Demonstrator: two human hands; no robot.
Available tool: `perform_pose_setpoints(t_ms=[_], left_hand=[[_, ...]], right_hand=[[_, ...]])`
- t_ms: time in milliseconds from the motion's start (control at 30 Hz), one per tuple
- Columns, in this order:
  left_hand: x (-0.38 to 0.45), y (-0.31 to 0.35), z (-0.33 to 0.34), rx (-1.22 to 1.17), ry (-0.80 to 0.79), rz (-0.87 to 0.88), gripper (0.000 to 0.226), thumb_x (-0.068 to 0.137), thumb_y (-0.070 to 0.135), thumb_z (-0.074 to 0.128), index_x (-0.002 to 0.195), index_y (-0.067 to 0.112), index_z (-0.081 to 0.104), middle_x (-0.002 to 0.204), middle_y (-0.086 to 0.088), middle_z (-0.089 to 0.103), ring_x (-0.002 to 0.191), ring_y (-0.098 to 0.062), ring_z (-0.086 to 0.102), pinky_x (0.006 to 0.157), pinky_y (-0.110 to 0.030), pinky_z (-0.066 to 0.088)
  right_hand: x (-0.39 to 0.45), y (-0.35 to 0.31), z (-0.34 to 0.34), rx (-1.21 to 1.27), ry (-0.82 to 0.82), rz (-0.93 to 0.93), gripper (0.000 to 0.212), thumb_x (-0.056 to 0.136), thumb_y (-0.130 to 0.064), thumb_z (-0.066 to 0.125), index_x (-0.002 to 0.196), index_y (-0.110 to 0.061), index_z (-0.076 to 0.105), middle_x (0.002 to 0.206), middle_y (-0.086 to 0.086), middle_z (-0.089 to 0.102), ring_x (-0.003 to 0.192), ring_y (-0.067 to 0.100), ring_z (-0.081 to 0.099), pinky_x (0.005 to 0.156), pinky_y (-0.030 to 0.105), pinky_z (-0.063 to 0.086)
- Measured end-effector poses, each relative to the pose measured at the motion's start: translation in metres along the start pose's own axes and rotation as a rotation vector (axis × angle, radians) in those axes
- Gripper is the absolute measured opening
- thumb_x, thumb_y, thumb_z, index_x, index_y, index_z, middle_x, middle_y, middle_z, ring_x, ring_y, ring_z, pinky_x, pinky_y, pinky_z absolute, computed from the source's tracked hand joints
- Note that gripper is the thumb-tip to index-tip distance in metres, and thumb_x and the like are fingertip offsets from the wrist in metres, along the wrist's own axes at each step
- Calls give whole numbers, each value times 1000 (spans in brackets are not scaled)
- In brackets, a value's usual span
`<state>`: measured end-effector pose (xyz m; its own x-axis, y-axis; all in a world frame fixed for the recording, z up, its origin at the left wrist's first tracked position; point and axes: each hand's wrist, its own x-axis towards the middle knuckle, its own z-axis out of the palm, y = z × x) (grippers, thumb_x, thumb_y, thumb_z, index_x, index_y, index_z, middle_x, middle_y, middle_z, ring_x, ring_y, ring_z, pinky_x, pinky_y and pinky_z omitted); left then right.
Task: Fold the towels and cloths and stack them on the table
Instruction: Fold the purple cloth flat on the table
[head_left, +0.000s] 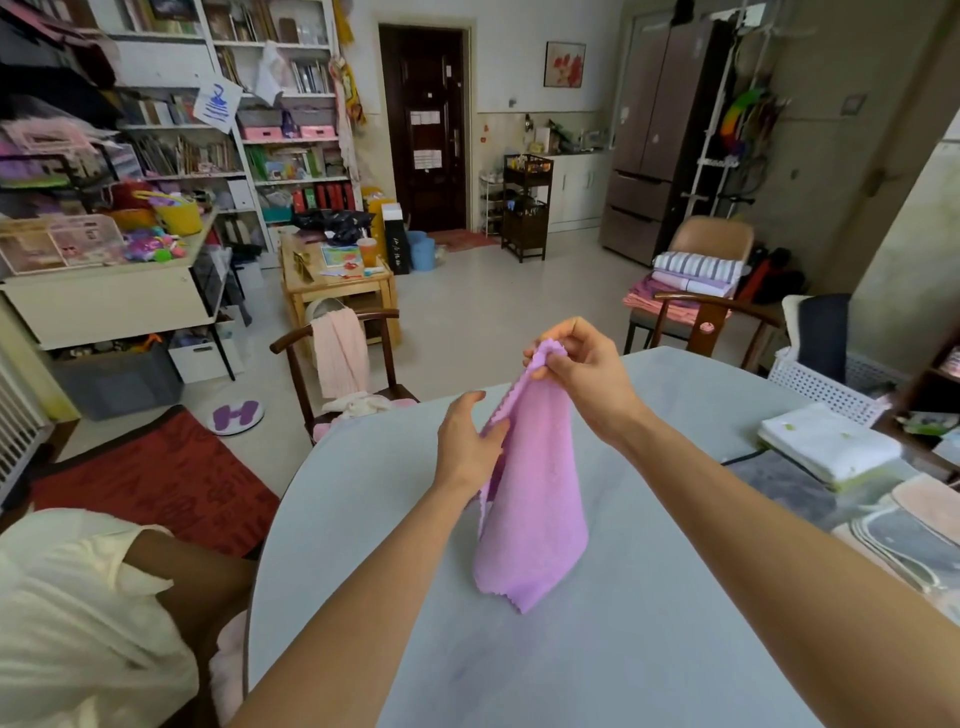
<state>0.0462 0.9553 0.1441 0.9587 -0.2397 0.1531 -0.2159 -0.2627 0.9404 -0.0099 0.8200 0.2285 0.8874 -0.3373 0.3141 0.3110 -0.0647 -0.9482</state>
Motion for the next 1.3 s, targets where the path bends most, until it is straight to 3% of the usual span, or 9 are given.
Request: perform_pose_setpoints(t_ms=[167, 267, 333, 433, 533, 700, 1033, 1167, 1300], left_hand=[[3, 1, 3, -63, -111, -78, 3, 92, 1, 57, 92, 4, 59, 82, -8, 52, 67, -14, 53, 61, -32, 60], [5, 3, -1, -61, -113, -1, 10, 90, -4, 59, 97, 3, 60, 83, -2, 54, 73, -13, 54, 58, -24, 58], [6, 8, -4, -1, -121, 85, 7, 90, -1, 60, 94, 4, 62, 85, -6, 57, 78, -22, 56, 63, -31, 60], [5, 15, -6, 147, -176, 231, 6, 90, 9, 62, 94, 7, 66, 86, -9, 64, 82, -30, 62, 71, -47, 58], [-2, 20, -14, 211, -242, 281, 11, 92, 20, 61, 102, 18, 61, 88, -2, 66, 85, -27, 62, 73, -47, 56], [-18, 9, -32, 291, -260, 315, 27, 92, 24, 60, 107, 22, 38, 103, 0, 59, 96, -25, 59, 84, -40, 50], [-34, -13, -56, 543, -22, 349, 16, 94, 25, 57, 100, 19, 43, 74, -5, 58, 62, -26, 51, 55, -31, 38], [-37, -15, -64, 509, -27, 368, 20, 93, 25, 60, 110, 20, 51, 106, 13, 61, 69, -22, 58, 70, -32, 48], [-38, -17, -64, 440, -89, 331, 28, 90, 20, 65, 114, 23, 52, 111, 10, 59, 77, -18, 57, 77, -32, 50]], right_hand=[[-6, 1, -18, -132, -2, -8, 28, 89, 20, 36, 94, -2, 53, 77, 12, 61, 73, 10, 64, 59, 19, 51], [-8, 8, -32, -419, 6, -69, 38, 79, 23, 31, 99, 1, 55, 76, 17, 57, 75, 17, 58, 59, 20, 49], [-11, 14, -41, -680, -32, -110, 48, 71, 19, 34, 106, -3, 58, 88, 14, 59, 81, 20, 54, 69, 19, 43], [-11, 26, -51, -939, -173, -119, 46, 75, 6, 60, 118, -9, 61, 99, 4, 51, 92, 16, 45, 78, 17, 33], [-8, 30, -49, -1042, -203, -189, 30, 77, -13, 75, 107, -13, 71, 100, 4, 56, 91, 17, 42, 75, 20, 30], [-6, 26, -27, -1092, -167, -283, 14, 87, -12, 61, 94, -10, 73, 94, 5, 69, 88, 25, 49, 68, 30, 36], [-14, 18, 12, -1147, 142, -263, 12, 90, -27, 58, 92, -15, 60, 84, 3, 66, 82, 25, 58, 60, 29, 29], [-17, 19, 17, -1090, 181, -267, 14, 92, -27, 55, 94, -13, 52, 85, 3, 64, 81, 27, 57, 61, 29, 26], [-20, 22, 17, -1080, 195, -248, 13, 94, -25, 51, 94, -13, 47, 81, 3, 63, 75, 30, 57, 60, 30, 29]])
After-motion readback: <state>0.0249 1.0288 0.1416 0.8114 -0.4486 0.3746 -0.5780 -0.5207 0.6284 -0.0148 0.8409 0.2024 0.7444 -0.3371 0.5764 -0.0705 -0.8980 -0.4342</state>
